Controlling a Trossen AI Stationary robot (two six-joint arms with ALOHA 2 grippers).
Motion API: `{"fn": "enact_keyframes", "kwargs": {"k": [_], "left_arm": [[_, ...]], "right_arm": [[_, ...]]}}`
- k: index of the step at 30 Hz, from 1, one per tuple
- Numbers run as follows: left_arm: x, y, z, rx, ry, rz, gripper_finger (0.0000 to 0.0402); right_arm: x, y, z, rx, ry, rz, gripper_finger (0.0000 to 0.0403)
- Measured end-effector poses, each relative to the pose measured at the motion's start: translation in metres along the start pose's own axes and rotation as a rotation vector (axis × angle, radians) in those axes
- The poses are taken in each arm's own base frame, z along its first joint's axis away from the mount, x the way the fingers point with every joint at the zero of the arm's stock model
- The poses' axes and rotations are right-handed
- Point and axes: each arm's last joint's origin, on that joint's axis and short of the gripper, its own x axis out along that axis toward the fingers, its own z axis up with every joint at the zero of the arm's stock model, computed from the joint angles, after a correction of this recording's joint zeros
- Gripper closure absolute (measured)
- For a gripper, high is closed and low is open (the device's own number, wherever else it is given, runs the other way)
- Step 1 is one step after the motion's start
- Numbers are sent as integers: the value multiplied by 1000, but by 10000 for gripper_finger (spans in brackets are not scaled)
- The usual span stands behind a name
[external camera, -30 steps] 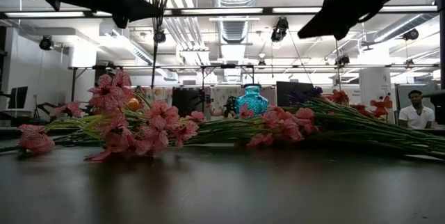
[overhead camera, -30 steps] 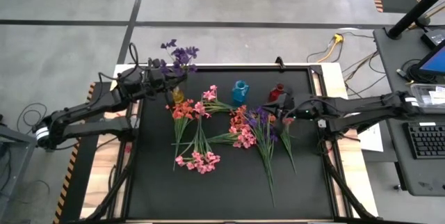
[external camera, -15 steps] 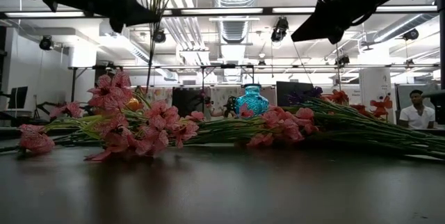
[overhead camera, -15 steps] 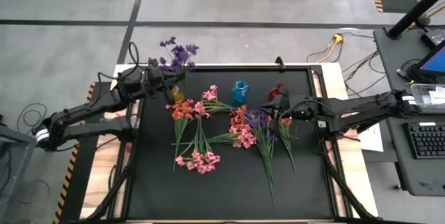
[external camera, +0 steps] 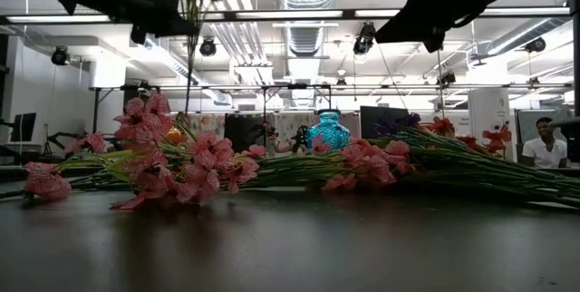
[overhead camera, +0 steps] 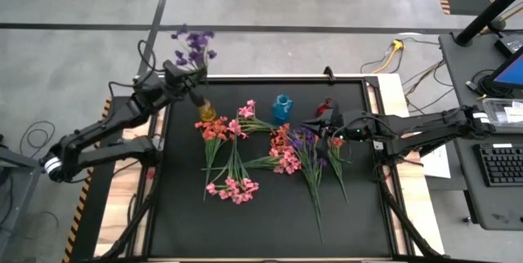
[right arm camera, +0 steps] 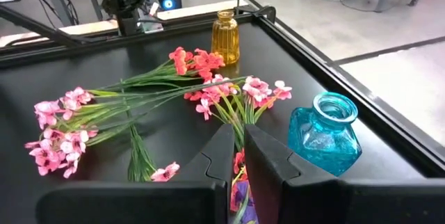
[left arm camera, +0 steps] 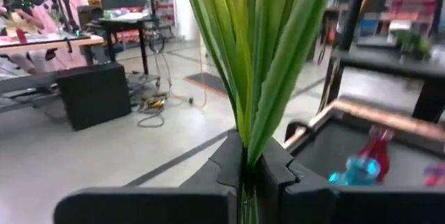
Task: Sort flowers into vase by color
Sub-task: Put the left purple flower into the yellow vase
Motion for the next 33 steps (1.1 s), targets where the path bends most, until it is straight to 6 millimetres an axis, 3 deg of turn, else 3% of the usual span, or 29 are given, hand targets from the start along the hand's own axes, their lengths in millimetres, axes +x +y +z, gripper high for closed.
{"fn": "enact_keyframes", "kwargs": {"k": [5,9,16,24,33], "left_arm": [[-7,0,16,-17,110,2,401],[-11,1,14,-18,195,6,401],[-14,2,1,3,181,7,401],[-18,0,11,0,30,-47,402],[-20,4,2,51,79,77,402]], "right_arm": [[1,0,-1,3,4,-1,374],[3,1,-2,7,10,-2,374],[6,1,-3,8,16,-10,374],[10,2,-4,13,18,-11,374],[12,3,-5,21,26,-12,374]]}}
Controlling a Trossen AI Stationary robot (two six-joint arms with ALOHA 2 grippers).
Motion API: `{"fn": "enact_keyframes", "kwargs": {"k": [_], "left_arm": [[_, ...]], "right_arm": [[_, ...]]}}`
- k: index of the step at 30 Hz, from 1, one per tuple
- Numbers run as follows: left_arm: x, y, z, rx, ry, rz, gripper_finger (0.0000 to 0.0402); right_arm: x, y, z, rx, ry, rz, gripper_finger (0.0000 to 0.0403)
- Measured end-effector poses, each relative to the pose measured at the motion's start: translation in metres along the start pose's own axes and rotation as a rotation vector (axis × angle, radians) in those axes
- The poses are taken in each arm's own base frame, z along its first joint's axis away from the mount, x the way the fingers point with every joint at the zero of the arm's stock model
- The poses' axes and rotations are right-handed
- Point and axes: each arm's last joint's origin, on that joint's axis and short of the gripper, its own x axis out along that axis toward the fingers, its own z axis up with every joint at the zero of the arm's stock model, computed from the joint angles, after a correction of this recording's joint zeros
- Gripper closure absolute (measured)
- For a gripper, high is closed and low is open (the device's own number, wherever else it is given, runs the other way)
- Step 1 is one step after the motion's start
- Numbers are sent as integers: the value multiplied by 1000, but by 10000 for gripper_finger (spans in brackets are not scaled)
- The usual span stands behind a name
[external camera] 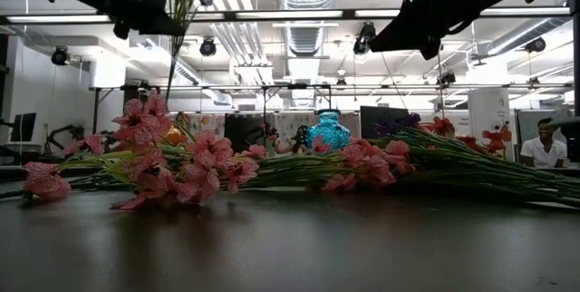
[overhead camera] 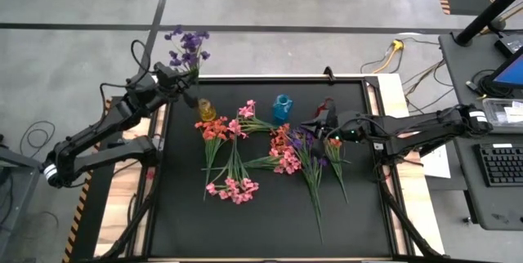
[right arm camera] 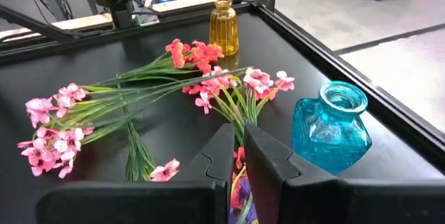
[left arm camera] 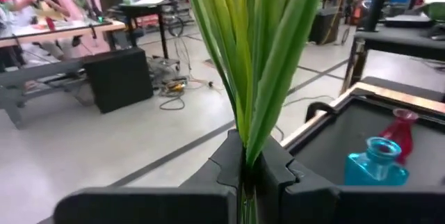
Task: Sort flowers into vase by color
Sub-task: Put the left purple flower into the yellow vase
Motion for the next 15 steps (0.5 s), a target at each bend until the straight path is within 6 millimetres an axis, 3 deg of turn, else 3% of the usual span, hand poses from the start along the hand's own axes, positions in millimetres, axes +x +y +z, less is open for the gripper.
{"fn": "enact_keyframes", "kwargs": {"k": [15], "left_arm": [[19,-3,-13,-46,110,6,402]], "right_arm": [[0,0,1,39,-7,1,374]]}}
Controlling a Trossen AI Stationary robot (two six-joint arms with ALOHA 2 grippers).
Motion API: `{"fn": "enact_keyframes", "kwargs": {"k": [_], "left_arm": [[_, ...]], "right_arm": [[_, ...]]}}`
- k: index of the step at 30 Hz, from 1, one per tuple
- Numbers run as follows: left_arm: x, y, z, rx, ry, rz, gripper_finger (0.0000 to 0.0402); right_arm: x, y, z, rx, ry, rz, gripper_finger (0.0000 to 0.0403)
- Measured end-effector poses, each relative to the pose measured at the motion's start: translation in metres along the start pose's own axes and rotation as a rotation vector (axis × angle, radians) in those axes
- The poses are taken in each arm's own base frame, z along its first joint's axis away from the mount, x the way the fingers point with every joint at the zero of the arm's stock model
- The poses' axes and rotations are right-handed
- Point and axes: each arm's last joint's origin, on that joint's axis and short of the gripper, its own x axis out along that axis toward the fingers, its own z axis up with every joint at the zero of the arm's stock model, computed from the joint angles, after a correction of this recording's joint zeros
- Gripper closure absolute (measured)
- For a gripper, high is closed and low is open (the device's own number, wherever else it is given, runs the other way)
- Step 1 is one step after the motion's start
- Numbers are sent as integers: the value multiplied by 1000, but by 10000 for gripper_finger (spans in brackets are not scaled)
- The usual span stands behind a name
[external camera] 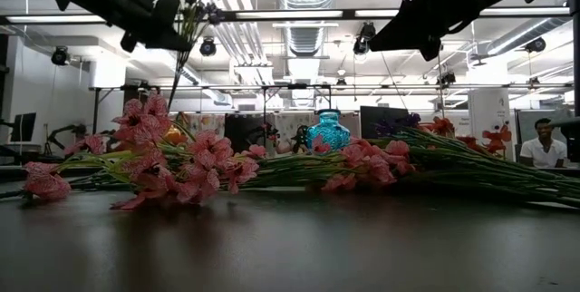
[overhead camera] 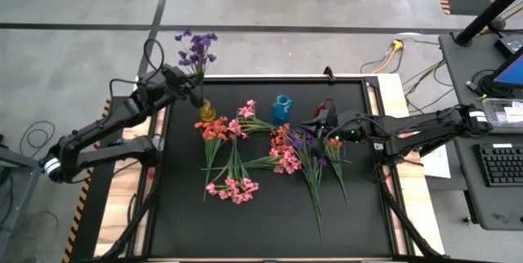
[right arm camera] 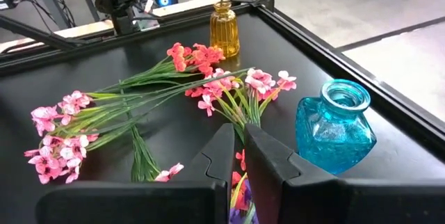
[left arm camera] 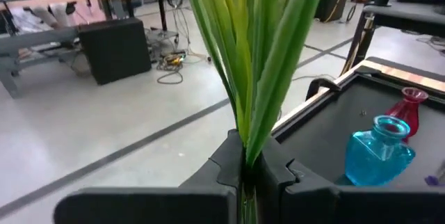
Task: Sort flowers into vase by color
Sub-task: Put the left purple flower into the yellow vase, then put the middle pink flower into the blue vase
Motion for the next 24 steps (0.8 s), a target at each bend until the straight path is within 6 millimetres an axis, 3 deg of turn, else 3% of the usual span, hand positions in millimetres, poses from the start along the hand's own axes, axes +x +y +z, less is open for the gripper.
{"fn": "enact_keyframes", "kwargs": {"k": [7,19,24], "left_arm": [[-2,1,-7,-11,91,4,365],[-17,3,-29,-55,324,26,217],[-24,4,-37,-124,421,48,153]], "right_arm": [[0,0,0,13,1,0,374],[0,0,0,26,1,0,373],[0,0,0,26,1,0,354]]}}
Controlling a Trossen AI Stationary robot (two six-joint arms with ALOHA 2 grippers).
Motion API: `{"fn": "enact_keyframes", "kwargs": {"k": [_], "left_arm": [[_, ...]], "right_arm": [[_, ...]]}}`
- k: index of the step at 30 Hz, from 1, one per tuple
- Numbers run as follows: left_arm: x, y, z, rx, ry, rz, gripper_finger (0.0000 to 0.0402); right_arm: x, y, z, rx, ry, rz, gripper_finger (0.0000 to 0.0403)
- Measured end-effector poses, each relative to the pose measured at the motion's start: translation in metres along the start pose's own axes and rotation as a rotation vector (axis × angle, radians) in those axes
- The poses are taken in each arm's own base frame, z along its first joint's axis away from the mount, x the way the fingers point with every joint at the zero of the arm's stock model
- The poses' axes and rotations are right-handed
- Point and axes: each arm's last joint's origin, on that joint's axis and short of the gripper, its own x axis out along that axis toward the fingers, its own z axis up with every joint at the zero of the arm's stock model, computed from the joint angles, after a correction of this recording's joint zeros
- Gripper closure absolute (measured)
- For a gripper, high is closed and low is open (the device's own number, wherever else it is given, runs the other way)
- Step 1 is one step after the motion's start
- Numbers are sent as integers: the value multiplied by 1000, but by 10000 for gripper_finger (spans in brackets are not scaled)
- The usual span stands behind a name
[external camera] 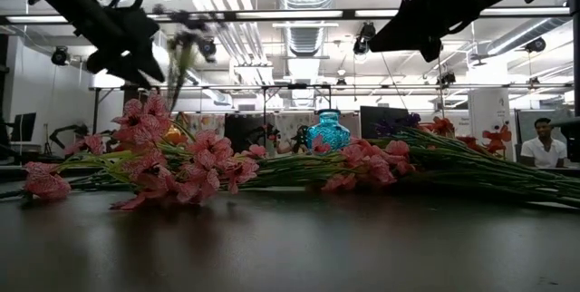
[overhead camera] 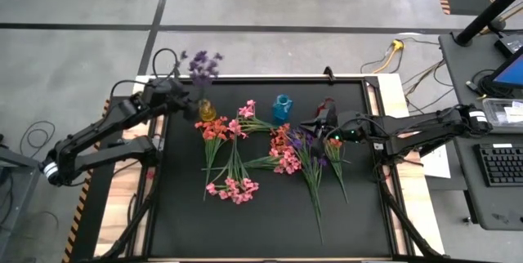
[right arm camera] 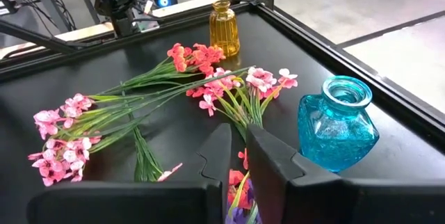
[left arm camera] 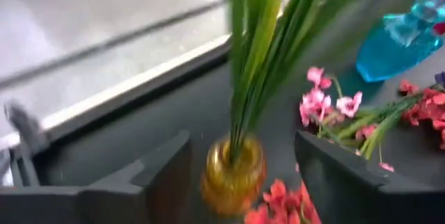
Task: Sort flowers into vase by color
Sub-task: Put the middle pink flower into the blue vase
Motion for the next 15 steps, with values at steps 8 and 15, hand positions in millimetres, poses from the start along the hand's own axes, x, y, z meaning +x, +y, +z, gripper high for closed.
{"fn": "enact_keyframes", "kwargs": {"k": [8,15], "left_arm": [[-28,1,-11,-193,328,-8,107],[-45,-10,-16,-175,389,-137,110]], "right_arm": [[0,0,-1,150,9,-1,296],[1,8,-4,184,92,227,249]]}}
